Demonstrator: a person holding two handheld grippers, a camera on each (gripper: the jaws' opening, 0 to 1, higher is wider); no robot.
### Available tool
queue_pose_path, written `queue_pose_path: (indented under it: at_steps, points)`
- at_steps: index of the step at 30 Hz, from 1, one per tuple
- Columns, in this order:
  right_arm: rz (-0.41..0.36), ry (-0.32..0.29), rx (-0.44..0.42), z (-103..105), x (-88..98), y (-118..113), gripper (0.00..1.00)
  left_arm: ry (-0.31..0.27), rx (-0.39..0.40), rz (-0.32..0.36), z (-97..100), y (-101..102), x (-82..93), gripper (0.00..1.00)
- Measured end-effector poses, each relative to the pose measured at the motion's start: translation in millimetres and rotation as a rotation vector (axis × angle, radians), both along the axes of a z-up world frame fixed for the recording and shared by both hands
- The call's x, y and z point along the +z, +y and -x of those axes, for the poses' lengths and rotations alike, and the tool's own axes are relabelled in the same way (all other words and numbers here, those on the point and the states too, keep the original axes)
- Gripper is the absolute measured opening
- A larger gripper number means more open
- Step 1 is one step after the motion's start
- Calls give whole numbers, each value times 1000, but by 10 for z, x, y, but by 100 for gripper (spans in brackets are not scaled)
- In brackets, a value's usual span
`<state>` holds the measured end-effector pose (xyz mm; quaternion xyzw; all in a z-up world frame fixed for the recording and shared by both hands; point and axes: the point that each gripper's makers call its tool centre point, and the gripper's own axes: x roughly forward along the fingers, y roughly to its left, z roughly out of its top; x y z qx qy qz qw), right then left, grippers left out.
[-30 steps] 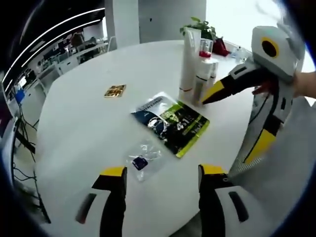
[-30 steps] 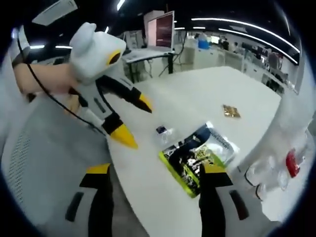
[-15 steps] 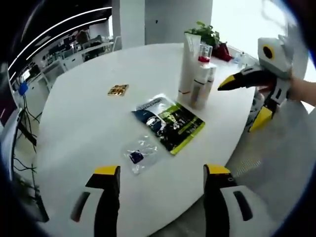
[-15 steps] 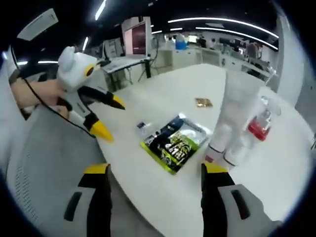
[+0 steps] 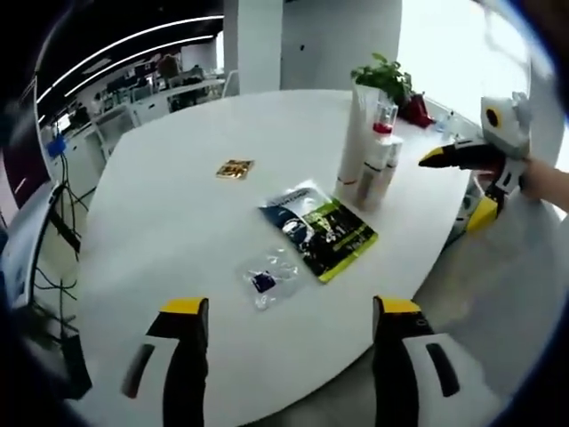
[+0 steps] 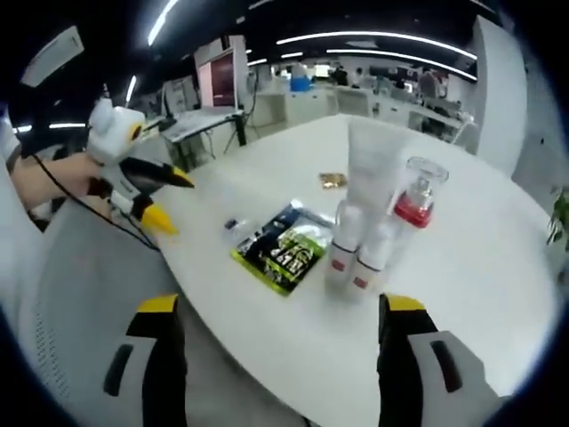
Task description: Arrange the skincare products in the storage area until every visible bottle or jar stands upright without overlapping.
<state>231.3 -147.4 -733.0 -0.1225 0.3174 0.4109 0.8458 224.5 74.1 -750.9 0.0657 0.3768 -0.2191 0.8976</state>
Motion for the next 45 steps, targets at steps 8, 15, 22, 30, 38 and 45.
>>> queue_pose_path:
  at_steps: [8,15,22,30,38,45]
  points:
    - [-1,-24,-63,-66,106,-311,98,-1,47,32,100,47,47,74]
    - [-7,-30,-102,-104,151,-516,98,-25,77,36,138,90,142,83]
    - [-9,-26,-87,-46,139,-473,99,-33,89,50,152,112,145,89]
    - [-9,-15,-83,-59,125,-481,99,-24,66,34,204,111,133,97]
    - [10,-18,-69,-34,84,-455,99,13,37,17,253,98,104,99]
    - [27,-17,-45,-14,62,-441,99,23,16,15,225,43,105,99]
